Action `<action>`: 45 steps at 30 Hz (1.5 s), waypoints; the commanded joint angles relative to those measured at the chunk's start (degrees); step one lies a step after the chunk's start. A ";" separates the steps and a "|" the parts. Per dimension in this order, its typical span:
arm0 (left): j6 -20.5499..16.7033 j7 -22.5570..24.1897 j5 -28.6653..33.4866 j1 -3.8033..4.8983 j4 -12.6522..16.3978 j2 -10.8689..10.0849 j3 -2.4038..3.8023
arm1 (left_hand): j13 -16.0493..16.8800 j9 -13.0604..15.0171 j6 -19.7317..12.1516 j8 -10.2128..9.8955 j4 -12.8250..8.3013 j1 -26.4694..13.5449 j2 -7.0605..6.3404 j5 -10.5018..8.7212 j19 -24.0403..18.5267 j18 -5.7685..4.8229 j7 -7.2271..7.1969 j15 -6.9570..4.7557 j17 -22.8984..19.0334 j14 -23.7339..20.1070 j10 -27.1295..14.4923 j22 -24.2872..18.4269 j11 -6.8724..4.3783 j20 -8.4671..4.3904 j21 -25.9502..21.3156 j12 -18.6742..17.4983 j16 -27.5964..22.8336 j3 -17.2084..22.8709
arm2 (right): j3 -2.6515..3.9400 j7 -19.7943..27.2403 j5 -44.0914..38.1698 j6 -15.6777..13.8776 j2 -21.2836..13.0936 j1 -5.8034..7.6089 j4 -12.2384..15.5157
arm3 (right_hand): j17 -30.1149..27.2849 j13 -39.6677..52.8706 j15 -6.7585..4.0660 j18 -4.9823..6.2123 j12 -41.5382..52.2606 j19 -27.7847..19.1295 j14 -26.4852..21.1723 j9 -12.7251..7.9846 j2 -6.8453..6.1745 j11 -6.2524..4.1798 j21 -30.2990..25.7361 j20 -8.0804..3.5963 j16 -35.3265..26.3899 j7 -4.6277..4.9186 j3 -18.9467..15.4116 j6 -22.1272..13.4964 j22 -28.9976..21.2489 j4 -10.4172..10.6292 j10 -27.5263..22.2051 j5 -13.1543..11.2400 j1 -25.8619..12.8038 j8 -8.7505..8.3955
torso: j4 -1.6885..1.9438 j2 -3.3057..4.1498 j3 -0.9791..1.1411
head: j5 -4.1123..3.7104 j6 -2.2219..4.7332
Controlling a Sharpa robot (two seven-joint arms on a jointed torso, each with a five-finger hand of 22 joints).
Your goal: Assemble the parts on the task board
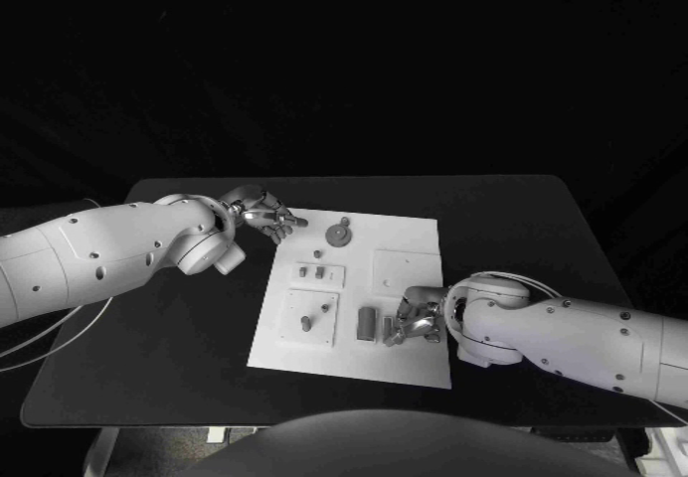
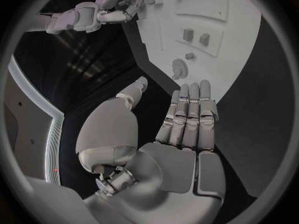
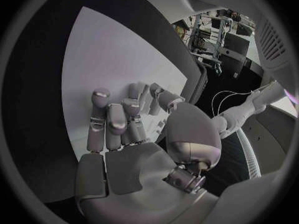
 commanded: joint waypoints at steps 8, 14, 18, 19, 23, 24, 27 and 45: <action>0.49 0.35 -0.11 0.06 0.07 0.08 0.03 | 0.08 -0.08 -0.20 0.20 -0.11 -0.10 0.42 -0.16 -0.06 0.96 -0.24 0.02 0.10 0.24 -0.10 0.07 -0.20 0.20 -0.33 -0.16 -0.33 -0.26 | -0.09 -0.60 -1.04 0.43 -0.13 -0.11 -0.44 | 0.00 -0.09 -0.12 1.38 -0.21 0.37 0.50 -0.06 0.31 -0.06 0.03 0.27 -0.03 0.06 0.12 0.21 0.71 0.36 0.53 -0.32 -0.34 0.14 | -0.01 -0.02 -0.01 | -0.01 0.00; 0.26 0.52 -0.12 0.06 -0.04 0.07 0.03 | 0.08 -0.09 -0.20 0.21 -0.11 -0.10 0.41 -0.17 -0.06 0.96 -0.24 0.02 0.11 0.24 -0.10 0.07 -0.20 0.20 -0.34 -0.16 -0.34 -0.27 | -0.07 1.11 -0.50 -0.58 -0.88 -0.11 -0.56 | -0.25 -0.12 -0.12 1.38 -0.25 0.39 0.42 -0.07 0.20 -0.07 0.01 0.27 -0.07 0.05 0.07 0.17 0.69 0.42 0.56 -0.32 -0.40 0.13 | -0.02 -0.05 0.01 | -0.03 0.00; -0.20 0.96 -0.12 0.06 -0.18 0.11 0.03 | 0.08 -0.09 -0.19 0.21 -0.12 -0.09 0.40 -0.17 -0.06 0.96 -0.24 0.02 0.11 0.25 -0.10 0.07 -0.20 0.20 -0.34 -0.16 -0.35 -0.28 | 0.00 3.00 0.39 -1.54 -1.99 -0.07 -0.15 | -0.68 -0.18 -0.15 1.38 -0.35 0.36 0.25 -0.09 -0.04 -0.04 -0.07 0.24 -0.20 0.09 0.13 -0.02 0.64 0.36 0.58 -0.31 -0.22 0.04 | -0.04 -0.06 0.02 | 0.00 0.00; -0.37 1.13 -0.12 0.06 -0.24 0.11 0.03 | 0.09 -0.09 -0.19 0.21 -0.12 -0.09 0.40 -0.17 -0.05 0.96 -0.24 0.02 0.11 0.25 -0.09 0.08 -0.20 0.20 -0.34 -0.16 -0.35 -0.28 | 0.06 3.62 0.53 -1.91 -2.22 -0.02 -0.10 | -0.81 -0.20 -0.16 1.38 -0.39 0.35 0.19 -0.10 -0.08 -0.02 -0.10 0.23 -0.25 0.11 0.16 -0.08 0.63 0.34 0.57 -0.32 -0.15 0.01 | -0.03 -0.06 0.01 | -0.03 0.00; -1.40 2.35 0.29 0.05 -0.47 0.12 0.03 | 0.09 -0.09 -0.19 0.21 -0.13 -0.08 0.41 -0.17 -0.05 0.96 -0.24 0.02 0.11 0.26 -0.09 0.08 -0.20 0.20 -0.34 -0.15 -0.35 -0.28 | 0.46 6.55 1.41 -3.44 -2.97 0.55 -0.30 | -1.32 -0.28 -0.21 1.38 -0.60 0.32 -0.05 -0.11 -0.24 0.18 -0.25 0.21 -0.46 0.33 0.26 -0.72 0.55 0.15 0.47 -0.32 0.30 -0.23 | -0.08 -0.06 0.03 | -0.10 0.00; -1.66 2.80 0.62 0.05 -0.54 0.14 0.03 | 0.09 -0.09 -0.19 0.21 -0.13 -0.08 0.41 -0.17 -0.05 0.96 -0.24 0.02 0.11 0.26 -0.09 0.08 -0.20 0.20 -0.34 -0.15 -0.35 -0.28 | 0.53 7.77 1.81 -4.08 -3.14 0.75 -0.42 | -1.34 -0.28 -0.21 1.38 -0.61 0.32 -0.06 -0.09 -0.24 0.21 -0.26 0.20 -0.48 0.35 0.27 -0.77 0.55 0.11 0.46 -0.32 0.36 -0.24 | -0.08 -0.05 0.04 | -0.12 0.00; -2.53 4.61 2.17 0.05 -0.79 0.20 0.03 | 0.15 -0.08 -0.09 0.28 -0.44 0.36 0.67 -0.16 0.07 0.99 -0.28 -0.05 0.18 0.46 0.08 0.11 -0.28 0.16 -0.32 -0.07 -0.28 -0.22 | 0.79 12.62 3.19 -6.88 -3.69 1.33 -1.22 | -1.64 -0.29 -0.15 1.38 -0.74 0.16 -0.32 -0.08 -0.18 0.51 -0.43 0.23 -0.68 0.68 0.24 -1.78 0.51 -0.42 0.22 -0.33 0.99 -0.63 | -0.06 -0.05 0.06 | -0.12 0.00; -1.17 15.59 15.62 0.05 -7.86 2.58 0.26 | -3.22 -1.18 -2.94 -0.87 -6.74 1.27 5.04 -0.10 -8.58 -1.52 -1.66 1.54 -4.75 -8.18 -6.59 -4.31 -0.44 1.95 -3.07 -0.80 -7.49 -1.26 | 6.77 39.66 32.89 -13.45 1.37 2.26 -23.22 | -10.29 -10.88 5.08 -1.86 -17.98 -17.92 -16.93 1.68 4.78 5.53 -15.48 7.05 -20.38 5.47 0.75 -12.03 -5.44 -8.08 -15.20 -0.38 2.43 -3.40 | -0.02 -0.27 0.28 | 0.30 3.80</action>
